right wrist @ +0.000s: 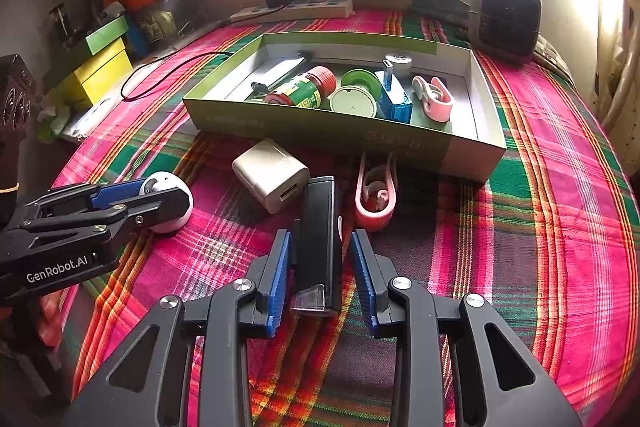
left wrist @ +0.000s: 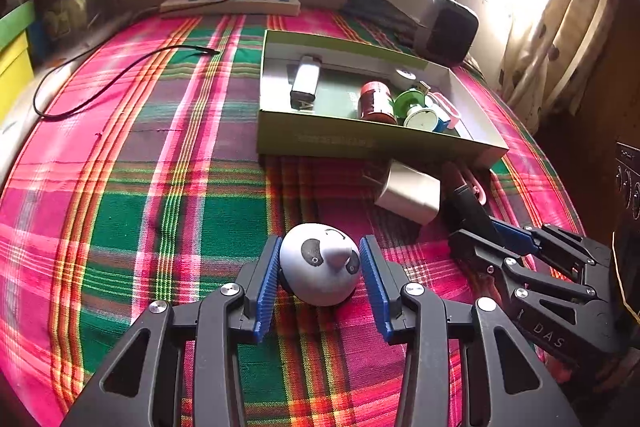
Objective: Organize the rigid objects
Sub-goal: 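Lift the mouse in the left gripper and the stapler in the right gripper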
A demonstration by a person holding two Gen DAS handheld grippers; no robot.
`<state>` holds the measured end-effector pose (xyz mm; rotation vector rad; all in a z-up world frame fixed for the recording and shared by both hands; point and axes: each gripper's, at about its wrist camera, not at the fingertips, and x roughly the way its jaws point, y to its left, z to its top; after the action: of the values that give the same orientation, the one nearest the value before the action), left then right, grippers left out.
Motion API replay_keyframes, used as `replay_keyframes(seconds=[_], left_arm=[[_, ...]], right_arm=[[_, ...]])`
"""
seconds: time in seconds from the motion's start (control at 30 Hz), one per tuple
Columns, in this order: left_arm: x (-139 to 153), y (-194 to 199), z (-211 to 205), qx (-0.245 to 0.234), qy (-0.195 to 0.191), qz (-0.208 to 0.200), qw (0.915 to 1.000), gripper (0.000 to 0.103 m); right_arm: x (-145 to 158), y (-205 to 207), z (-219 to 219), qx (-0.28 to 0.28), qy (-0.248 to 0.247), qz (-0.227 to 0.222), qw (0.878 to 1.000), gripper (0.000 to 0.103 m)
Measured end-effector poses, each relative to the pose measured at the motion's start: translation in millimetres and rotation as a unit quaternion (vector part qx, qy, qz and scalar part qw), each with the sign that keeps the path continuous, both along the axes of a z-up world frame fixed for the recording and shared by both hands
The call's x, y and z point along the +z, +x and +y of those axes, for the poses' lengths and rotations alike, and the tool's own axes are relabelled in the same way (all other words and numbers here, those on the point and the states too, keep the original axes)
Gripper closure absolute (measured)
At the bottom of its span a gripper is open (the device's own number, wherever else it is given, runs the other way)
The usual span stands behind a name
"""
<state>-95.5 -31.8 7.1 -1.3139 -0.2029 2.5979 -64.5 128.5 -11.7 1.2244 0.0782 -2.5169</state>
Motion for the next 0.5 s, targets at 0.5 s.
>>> replay_keyframes(seconds=[0.5], left_arm=[[0.4, 0.3, -1.9, 0.001, 0.005, 0.0, 1.0, 0.066]], right_arm=[[-0.1, 0.1, 2.5, -0.001, -0.004, 0.0, 1.0, 0.079]])
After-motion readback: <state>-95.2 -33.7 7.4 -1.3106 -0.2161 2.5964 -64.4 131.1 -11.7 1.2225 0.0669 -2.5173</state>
